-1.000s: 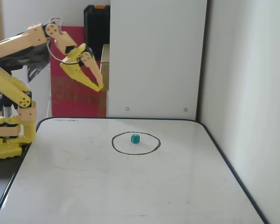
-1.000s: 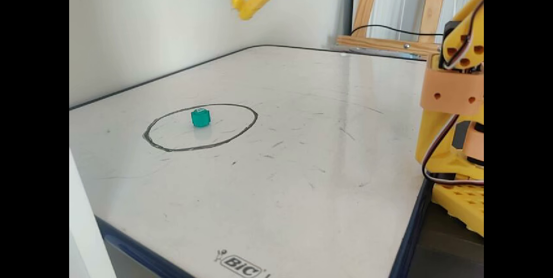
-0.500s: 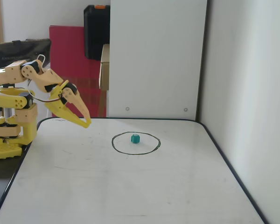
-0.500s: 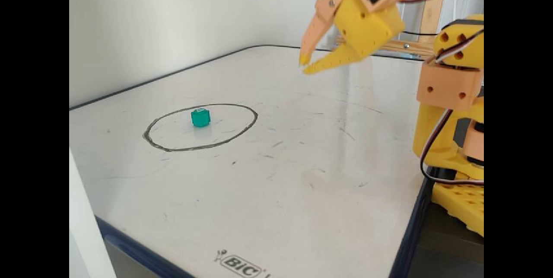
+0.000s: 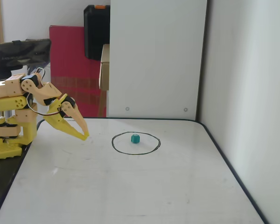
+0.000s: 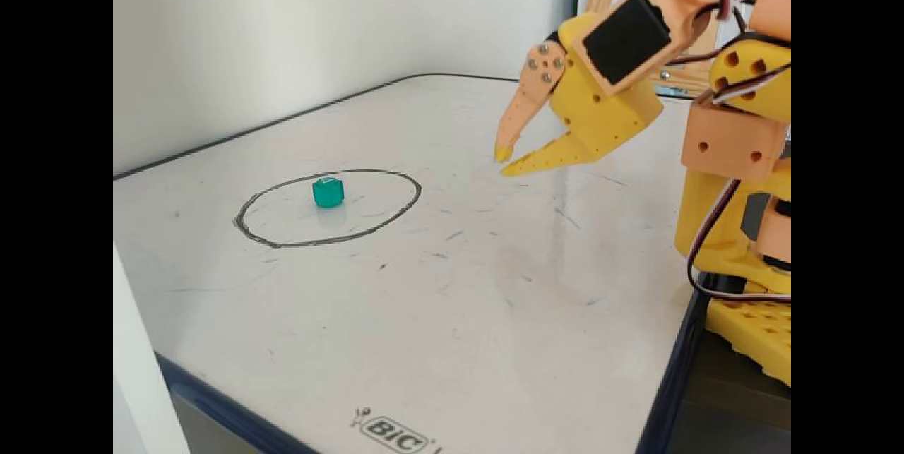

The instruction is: Grasp a green cube and put it in the black circle

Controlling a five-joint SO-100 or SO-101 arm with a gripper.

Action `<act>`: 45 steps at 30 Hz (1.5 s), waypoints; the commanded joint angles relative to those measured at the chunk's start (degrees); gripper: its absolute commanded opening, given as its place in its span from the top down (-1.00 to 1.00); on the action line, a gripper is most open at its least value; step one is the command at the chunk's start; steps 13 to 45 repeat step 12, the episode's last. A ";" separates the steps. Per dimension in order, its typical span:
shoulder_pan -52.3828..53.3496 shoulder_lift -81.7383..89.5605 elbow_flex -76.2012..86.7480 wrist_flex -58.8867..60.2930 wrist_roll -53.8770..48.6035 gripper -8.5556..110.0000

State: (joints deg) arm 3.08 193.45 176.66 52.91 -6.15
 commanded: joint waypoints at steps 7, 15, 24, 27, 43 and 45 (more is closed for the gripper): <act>-1.41 0.26 2.64 -1.41 0.44 0.85; -2.29 0.26 2.46 -0.79 0.44 0.85; -2.29 0.26 2.46 -0.79 0.44 0.85; -2.29 0.26 2.46 -0.79 0.44 0.85; -2.29 0.26 2.46 -0.79 0.44 0.85; -2.29 0.26 2.46 -0.79 0.44 0.85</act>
